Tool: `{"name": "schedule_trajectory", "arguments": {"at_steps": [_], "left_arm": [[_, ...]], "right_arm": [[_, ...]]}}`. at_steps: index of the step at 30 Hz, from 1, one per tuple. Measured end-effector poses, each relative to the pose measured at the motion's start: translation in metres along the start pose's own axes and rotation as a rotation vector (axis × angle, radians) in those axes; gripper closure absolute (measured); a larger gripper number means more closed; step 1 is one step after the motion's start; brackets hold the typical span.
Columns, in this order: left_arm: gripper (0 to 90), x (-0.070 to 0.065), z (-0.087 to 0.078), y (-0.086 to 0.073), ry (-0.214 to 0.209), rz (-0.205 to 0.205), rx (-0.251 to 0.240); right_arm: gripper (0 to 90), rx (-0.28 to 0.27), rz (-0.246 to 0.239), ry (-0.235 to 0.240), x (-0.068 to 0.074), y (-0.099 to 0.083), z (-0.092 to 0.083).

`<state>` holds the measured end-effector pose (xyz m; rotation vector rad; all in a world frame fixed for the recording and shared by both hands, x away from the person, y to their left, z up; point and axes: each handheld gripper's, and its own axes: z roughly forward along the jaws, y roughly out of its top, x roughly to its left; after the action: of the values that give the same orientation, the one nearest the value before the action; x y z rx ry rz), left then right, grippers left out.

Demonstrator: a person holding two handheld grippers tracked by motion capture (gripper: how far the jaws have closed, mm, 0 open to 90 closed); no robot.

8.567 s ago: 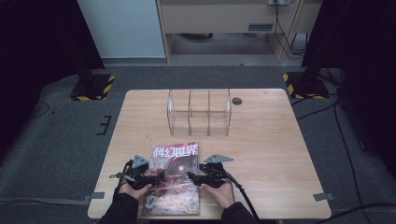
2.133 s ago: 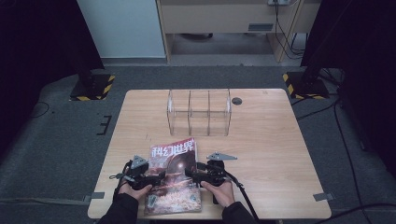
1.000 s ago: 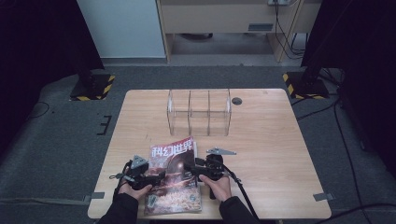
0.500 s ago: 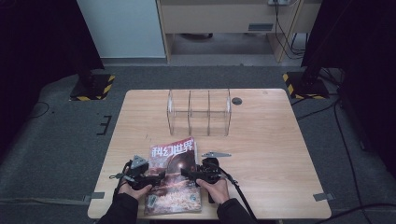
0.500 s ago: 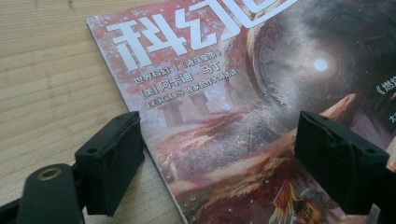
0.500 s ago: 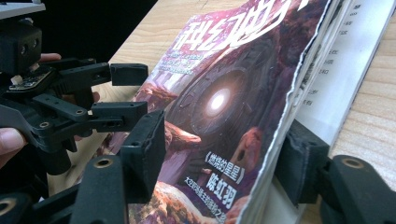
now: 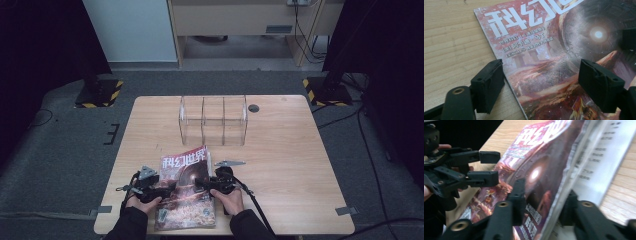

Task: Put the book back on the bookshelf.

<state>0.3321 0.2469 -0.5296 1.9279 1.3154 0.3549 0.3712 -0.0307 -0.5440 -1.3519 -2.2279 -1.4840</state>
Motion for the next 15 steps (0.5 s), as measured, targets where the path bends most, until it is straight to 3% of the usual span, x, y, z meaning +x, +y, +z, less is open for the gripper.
{"name": "schedule_trajectory", "arguments": {"at_steps": [6,10,15], "left_arm": [[23.6,0.002,-0.002,0.001,-0.005,-0.022,-0.003],[24.6,0.003,-0.006,0.003,-0.03,-0.038,-0.032],[25.1,0.004,-0.009,0.004,-0.047,-0.043,-0.057]], "right_arm": [[78.8,-0.016,0.001,0.019,0.0,0.002,-0.003],[83.5,-0.044,0.004,0.044,0.002,0.002,-0.006],[86.4,-0.09,-0.029,0.078,0.004,0.004,-0.012]]}}
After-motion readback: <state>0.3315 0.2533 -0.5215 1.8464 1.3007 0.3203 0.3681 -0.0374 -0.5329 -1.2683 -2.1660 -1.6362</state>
